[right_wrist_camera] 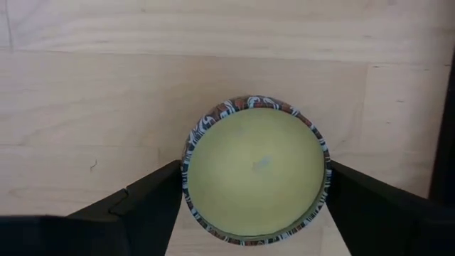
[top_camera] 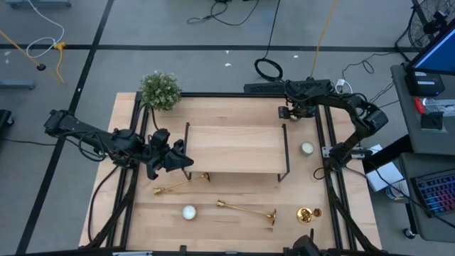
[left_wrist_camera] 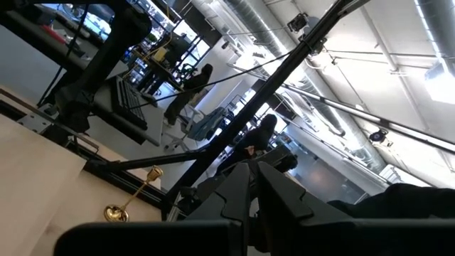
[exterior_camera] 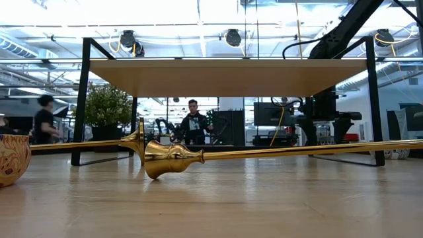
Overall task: Pick & Place candle stick holders
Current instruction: Put the black scented candle on the shelf
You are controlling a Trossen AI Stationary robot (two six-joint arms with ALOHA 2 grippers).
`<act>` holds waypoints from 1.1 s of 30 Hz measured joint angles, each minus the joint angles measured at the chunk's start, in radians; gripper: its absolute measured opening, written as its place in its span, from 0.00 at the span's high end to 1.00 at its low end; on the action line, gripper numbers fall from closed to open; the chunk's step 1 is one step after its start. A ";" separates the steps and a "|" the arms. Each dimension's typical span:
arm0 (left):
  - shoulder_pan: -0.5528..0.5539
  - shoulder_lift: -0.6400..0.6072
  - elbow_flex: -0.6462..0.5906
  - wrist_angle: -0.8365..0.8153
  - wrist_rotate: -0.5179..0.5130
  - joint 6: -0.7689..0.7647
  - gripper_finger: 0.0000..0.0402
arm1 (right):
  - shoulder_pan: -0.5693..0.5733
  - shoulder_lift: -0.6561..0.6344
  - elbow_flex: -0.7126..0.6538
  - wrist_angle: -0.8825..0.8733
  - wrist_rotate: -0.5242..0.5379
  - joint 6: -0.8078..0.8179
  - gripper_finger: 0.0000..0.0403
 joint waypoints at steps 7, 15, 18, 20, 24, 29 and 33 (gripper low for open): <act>0.000 0.000 0.000 0.000 0.000 0.000 0.92 | 0.000 0.000 0.000 0.006 0.000 -0.006 0.28; 0.000 0.000 0.000 0.000 0.000 0.001 0.92 | 0.010 -0.002 0.000 0.002 -0.037 -0.002 0.27; 0.000 0.000 0.000 0.000 0.000 0.002 0.92 | 0.024 -0.013 0.000 -0.006 -0.055 -0.006 0.27; 0.000 0.000 0.000 0.000 0.000 0.002 0.92 | 0.032 -0.032 -0.001 -0.011 -0.064 -0.008 0.27; 0.000 0.000 0.000 0.000 0.000 0.006 0.92 | 0.038 -0.096 -0.001 -0.006 -0.059 -0.008 0.27; 0.000 0.000 0.000 0.000 -0.001 0.009 0.92 | 0.034 -0.206 -0.001 -0.006 -0.080 -0.008 0.27; 0.000 0.000 0.000 0.000 -0.020 0.013 0.92 | 0.035 -0.304 0.002 -0.012 -0.106 -0.014 0.27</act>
